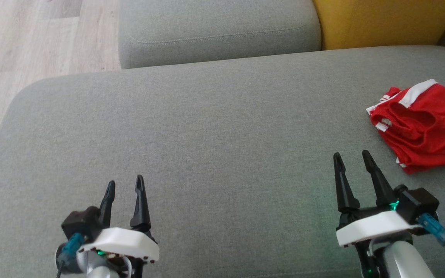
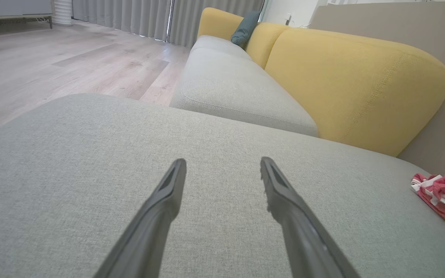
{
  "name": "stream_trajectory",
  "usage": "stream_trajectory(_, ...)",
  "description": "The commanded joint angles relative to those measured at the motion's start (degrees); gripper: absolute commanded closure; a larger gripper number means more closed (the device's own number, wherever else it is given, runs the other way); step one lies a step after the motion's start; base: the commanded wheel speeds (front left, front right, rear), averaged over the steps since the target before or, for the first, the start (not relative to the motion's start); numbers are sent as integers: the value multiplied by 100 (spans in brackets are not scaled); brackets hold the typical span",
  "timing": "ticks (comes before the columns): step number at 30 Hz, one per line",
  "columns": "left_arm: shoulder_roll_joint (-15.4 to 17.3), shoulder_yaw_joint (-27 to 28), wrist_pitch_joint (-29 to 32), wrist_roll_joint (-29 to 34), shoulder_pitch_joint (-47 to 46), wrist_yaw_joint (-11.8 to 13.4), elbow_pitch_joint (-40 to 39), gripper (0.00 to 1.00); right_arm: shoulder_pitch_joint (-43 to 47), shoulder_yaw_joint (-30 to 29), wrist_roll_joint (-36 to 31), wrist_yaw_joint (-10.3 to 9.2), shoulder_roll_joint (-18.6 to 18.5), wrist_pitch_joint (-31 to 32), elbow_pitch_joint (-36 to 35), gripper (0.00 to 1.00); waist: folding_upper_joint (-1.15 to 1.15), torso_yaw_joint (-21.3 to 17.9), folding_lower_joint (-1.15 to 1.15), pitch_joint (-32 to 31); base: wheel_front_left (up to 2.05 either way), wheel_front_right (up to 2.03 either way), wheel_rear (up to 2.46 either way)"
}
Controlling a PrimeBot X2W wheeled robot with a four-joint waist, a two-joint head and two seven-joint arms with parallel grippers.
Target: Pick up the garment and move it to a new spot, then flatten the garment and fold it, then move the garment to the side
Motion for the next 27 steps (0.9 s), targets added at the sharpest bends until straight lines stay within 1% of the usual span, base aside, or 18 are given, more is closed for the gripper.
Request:
stream_trajectory(1, 13, 159, -70, 66, -197, 11, -203, 0, -97, 128, 2, 37, 4, -1, -188, 0, 0, 4, 0, 2, 0, 0, 0)
stream_trajectory(15, 13, 154, -70, 166, -210, 22, -199, 0, -104, 35, -47, 37, 5, 73, -163, 0, 0, 38, 0, 16, 0, 0, 0)
stream_trajectory(16, 0, -2, 0, 111, 0, 0, -17, 100, 1, -90, -7, 0, 0, 77, 3, 100, 0, 39, 0, 16, 0, 0, 0)
stream_trajectory(20, -1, 1, 26, 57, 165, -9, 362, 100, 167, -84, 47, -1, 1, 81, 393, 100, 0, 43, 0, 19, 0, 0, 0)
stream_trajectory(27, 19, 76, 105, -312, 129, -79, 346, 100, 146, -116, 453, 1, -21, 147, 369, 100, 0, 58, 0, 25, 0, 0, 0)
